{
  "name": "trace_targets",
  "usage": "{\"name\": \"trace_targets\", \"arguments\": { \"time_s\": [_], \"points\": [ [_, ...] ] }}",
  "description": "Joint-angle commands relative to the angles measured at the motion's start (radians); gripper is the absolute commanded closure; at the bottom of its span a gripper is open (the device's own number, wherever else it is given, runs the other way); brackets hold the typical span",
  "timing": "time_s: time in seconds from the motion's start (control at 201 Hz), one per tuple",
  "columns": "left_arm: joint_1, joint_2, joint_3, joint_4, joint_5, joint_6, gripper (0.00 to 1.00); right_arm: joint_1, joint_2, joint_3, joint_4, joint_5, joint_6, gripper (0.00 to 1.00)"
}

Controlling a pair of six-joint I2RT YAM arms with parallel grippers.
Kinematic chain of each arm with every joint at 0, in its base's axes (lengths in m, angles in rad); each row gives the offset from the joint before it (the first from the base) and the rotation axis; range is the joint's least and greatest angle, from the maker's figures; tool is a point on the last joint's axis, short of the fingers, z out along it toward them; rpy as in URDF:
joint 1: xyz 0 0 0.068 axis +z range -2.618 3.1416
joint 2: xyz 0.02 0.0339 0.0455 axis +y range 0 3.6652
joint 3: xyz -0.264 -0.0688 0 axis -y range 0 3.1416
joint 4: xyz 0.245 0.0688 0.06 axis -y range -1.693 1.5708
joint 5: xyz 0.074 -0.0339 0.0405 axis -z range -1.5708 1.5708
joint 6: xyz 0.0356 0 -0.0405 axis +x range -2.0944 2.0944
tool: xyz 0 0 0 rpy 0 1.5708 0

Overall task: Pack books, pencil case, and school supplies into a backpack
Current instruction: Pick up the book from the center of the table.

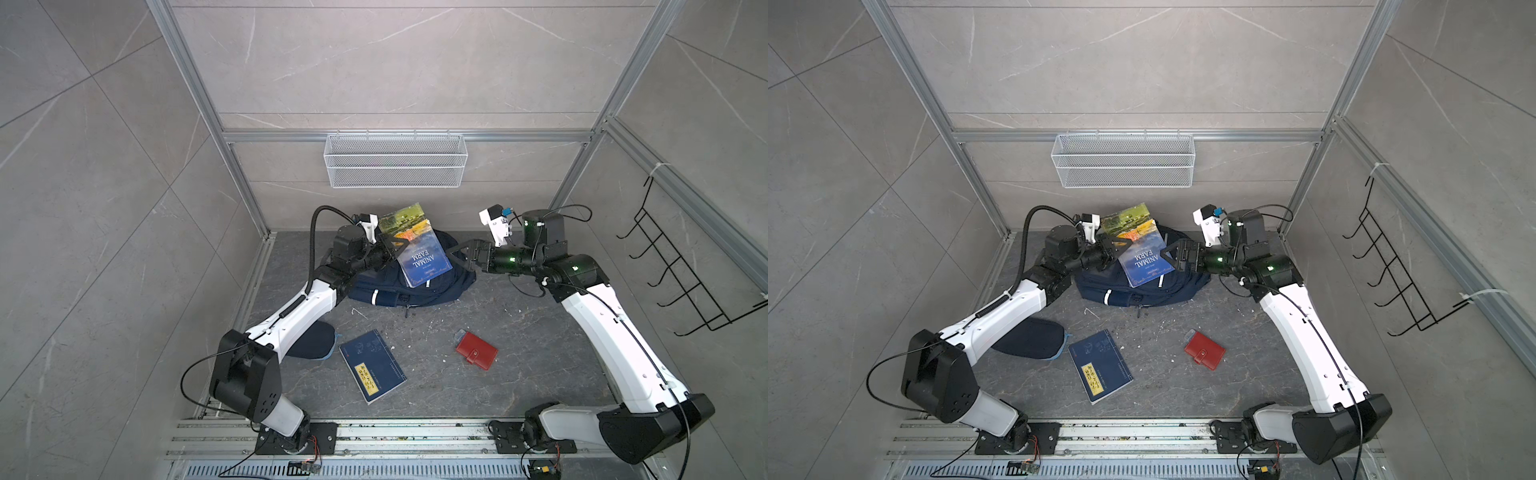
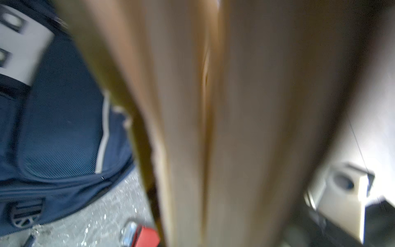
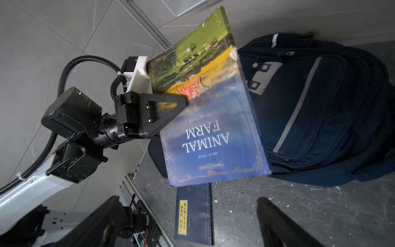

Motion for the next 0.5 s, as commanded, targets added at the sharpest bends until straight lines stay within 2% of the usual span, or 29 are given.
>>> {"name": "trace_targets", "arguments": {
  "time_s": [0.0, 0.239, 0.373, 0.493],
  "points": [
    [-0.023, 0.04, 0.104, 0.185, -0.133, -0.088, 1.0, -0.002, -0.046, -0.077, 0.195, 0.039, 0.203, 0.0],
    [-0.063, 0.168, 0.203, 0.317, -0.151, -0.162, 1.0, -0.001, -0.027, -0.204, 0.447, 0.011, 0.38, 0.0],
    [-0.072, 0.211, 0.211, 0.388, -0.16, -0.215, 1.0, -0.003, -0.027, -0.224, 0.416, 0.057, 0.377, 0.0],
    [-0.076, 0.229, 0.215, 0.427, -0.159, -0.223, 1.0, -0.016, -0.041, -0.29, 0.467, 0.065, 0.42, 0.0]
  ]
}}
